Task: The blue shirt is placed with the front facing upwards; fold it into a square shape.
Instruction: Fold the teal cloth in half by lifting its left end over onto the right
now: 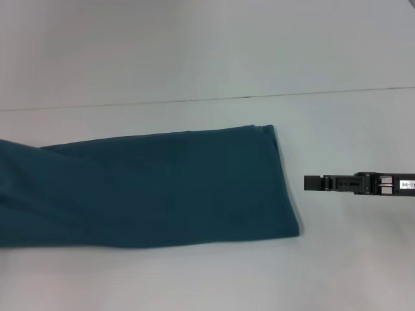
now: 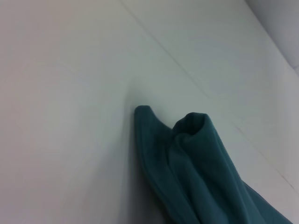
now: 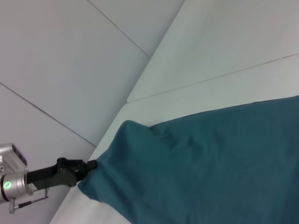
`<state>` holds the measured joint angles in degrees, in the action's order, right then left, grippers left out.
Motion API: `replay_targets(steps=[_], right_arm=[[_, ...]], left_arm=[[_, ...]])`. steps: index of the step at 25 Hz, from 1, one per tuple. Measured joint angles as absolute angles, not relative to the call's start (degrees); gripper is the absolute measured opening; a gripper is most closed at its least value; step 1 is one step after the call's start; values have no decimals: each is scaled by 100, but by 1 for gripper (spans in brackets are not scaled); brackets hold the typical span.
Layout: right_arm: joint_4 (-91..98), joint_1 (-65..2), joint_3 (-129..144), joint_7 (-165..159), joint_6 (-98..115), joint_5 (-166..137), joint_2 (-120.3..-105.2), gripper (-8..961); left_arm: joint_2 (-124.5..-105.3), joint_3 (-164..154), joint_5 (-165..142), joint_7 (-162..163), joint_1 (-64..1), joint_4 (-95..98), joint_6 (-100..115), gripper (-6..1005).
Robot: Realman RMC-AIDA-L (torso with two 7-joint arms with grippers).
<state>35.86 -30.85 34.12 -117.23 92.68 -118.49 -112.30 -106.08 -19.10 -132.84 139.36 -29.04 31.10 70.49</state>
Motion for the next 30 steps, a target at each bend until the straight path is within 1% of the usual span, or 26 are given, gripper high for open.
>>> replay_targets(steps=[7, 18, 24, 30], right_arm=[[3549, -3085, 3401, -11725, 9261, -11868, -11219, 803], [3549, -3085, 3444, -11713, 9296, -11874, -11236, 803], [3551, -3086, 3452, -11716, 9279, -11882, -11241, 803], [3551, -3110, 3455, -11722, 9263, -11883, -11241, 803]], left_arm=[[-10608, -1826, -13158, 13889, -2905, 3136, 7523, 82], [-10643, -1848, -12400, 13881, -3494, 3295, 8929, 81], [-10757, -1882, -12101, 13885, -3830, 3296, 9250, 81], [-10942, -1943, -11968, 13873, -4077, 3302, 9449, 82]])
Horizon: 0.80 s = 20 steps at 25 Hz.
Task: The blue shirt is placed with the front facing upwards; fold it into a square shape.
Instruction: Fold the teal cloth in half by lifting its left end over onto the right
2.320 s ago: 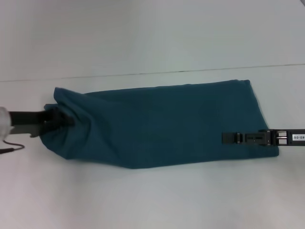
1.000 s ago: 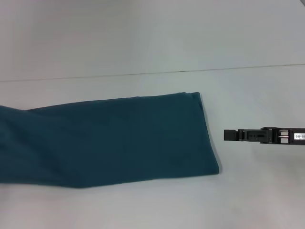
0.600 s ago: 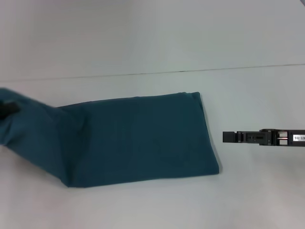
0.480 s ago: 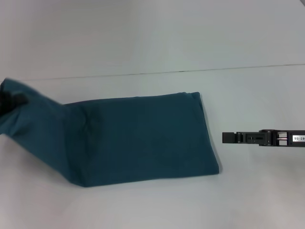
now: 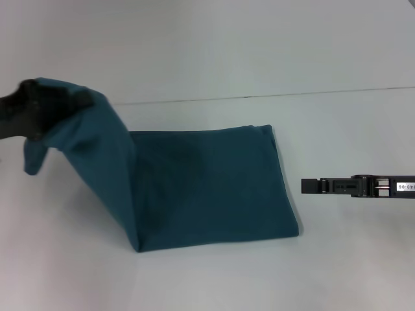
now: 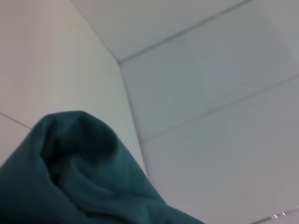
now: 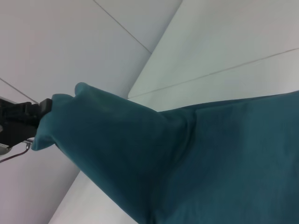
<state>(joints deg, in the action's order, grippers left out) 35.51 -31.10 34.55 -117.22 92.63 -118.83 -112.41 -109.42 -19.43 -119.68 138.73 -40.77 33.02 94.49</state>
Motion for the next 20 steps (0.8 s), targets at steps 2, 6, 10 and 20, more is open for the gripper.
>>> replay_targets(steps=[2, 6, 10, 20], right_arm=[[3551, -3114, 3454, -11722, 9262, -11883, -11241, 803], [3551, -3114, 3454, -11725, 9262, -11883, -11241, 803], [3551, -3112, 3457, -11725, 9262, -11883, -11244, 803], [3494, -3116, 3468, -11712, 9235, -11885, -11245, 803]], left_arm=[[-11010, -2129, -11967, 13864, -4159, 3303, 9406, 81], [-11104, -2588, -11970, 13912, -4331, 3337, 9101, 81], [-11178, -2953, -11987, 13980, -4595, 3346, 8884, 81], [-11135, -5005, -12209, 14647, -5338, 3347, 7880, 80]])
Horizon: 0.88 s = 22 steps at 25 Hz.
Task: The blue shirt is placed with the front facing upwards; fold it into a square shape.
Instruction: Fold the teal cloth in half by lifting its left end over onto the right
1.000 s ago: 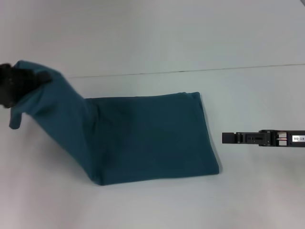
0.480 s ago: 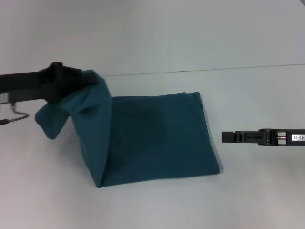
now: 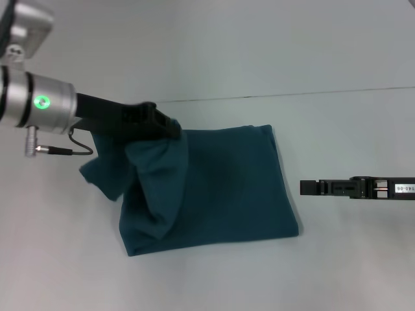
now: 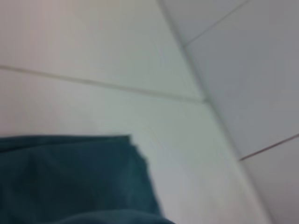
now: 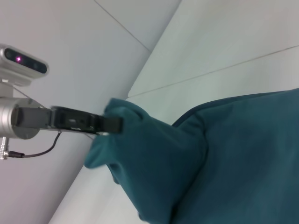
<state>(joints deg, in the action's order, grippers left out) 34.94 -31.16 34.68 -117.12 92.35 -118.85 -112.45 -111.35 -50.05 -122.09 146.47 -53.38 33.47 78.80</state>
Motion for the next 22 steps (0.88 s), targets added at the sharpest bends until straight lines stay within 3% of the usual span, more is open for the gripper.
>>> replay_targets(steps=[4, 11, 22], right_arm=[[3488, -3117, 3472, -11719, 9204, -11895, -11251, 803], [3423, -3136, 3472, -11722, 9189, -11901, -11249, 803], [3357, -3148, 3471, -11725, 9126, -11910, -11244, 802]], left_arm=[[-11176, -5378, -12735, 14967, -5689, 3354, 7660, 80], [-11415, -5542, -13629, 15187, -6294, 3364, 7491, 80], [-11816, -6340, -13952, 15135, -6560, 3595, 7195, 80]])
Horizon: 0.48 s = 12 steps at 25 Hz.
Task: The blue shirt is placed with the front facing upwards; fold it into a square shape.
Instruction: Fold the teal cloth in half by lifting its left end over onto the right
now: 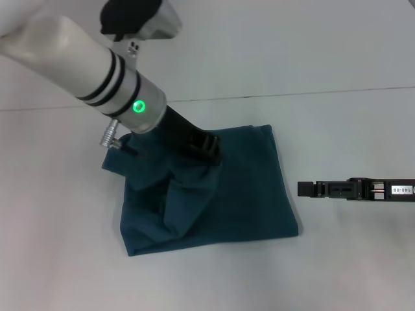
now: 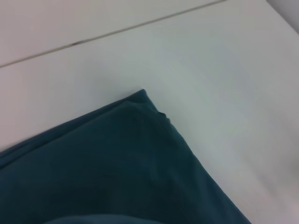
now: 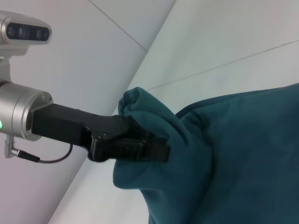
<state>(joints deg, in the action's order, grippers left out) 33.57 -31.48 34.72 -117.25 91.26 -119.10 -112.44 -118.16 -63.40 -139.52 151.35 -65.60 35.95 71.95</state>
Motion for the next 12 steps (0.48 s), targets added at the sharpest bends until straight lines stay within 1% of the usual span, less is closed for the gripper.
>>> replay_targets(steps=[6, 12], right_arm=[[3339, -3156, 3480, -11725, 9119, -11979, -11234, 802], [3330, -3155, 3481, -11725, 9104, -11991, -11232, 802]], left_arm=[[-11979, -6509, -13957, 15051, -6673, 3606, 7121, 79], [-12025, -6485, -13957, 15022, -6726, 3606, 7053, 79]])
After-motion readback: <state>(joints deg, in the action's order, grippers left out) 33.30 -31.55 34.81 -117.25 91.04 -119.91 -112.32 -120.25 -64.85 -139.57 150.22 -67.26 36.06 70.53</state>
